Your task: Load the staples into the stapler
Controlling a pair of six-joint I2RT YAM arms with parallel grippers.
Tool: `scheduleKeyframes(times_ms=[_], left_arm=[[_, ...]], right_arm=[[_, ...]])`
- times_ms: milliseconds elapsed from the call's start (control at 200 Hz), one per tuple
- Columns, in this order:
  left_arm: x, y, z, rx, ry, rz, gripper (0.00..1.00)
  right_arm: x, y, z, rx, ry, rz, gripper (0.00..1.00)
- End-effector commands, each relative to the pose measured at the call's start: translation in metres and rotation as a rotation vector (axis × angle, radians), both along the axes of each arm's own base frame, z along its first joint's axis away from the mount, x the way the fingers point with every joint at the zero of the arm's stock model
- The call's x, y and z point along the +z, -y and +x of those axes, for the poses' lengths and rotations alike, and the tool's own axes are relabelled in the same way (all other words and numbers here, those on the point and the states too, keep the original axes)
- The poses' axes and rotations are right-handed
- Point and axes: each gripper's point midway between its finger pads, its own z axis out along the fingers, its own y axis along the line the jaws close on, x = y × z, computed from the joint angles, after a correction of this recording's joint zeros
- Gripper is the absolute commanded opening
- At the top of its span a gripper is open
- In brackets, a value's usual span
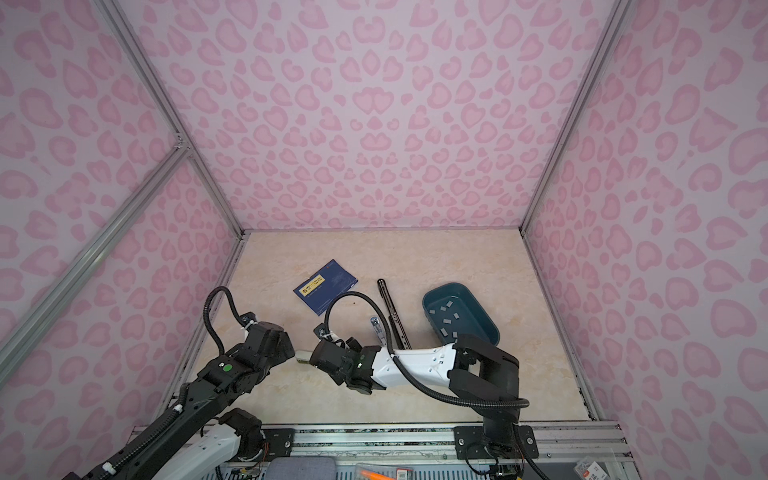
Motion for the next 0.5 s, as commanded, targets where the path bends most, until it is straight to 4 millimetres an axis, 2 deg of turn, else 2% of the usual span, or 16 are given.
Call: scheduleKeyframes(times_ms=[0, 170, 310, 495], left_arm=[[0.004, -0.002, 0.003, 0.027, 0.025, -0.001, 0.98], [0.005, -0.002, 0.003, 0.022, 0.038, -0.011, 0.99], [0.003, 0.000, 0.003, 0.016, 0.035, -0.013, 0.99], [0.003, 0.000, 0.003, 0.017, 0.032, -0.013, 0.99]], right_arm=[[-0.015, -0.022, -0.003, 0.044, -0.026, 0.019, 0.59], [-0.036, -0.045, -0.006, 0.097, -0.072, 0.012, 0.59], [-0.044, -0.058, -0.008, 0.127, -0.092, 0.016, 0.59], [-0.059, -0.060, 0.004, 0.092, -0.107, 0.004, 0.55]])
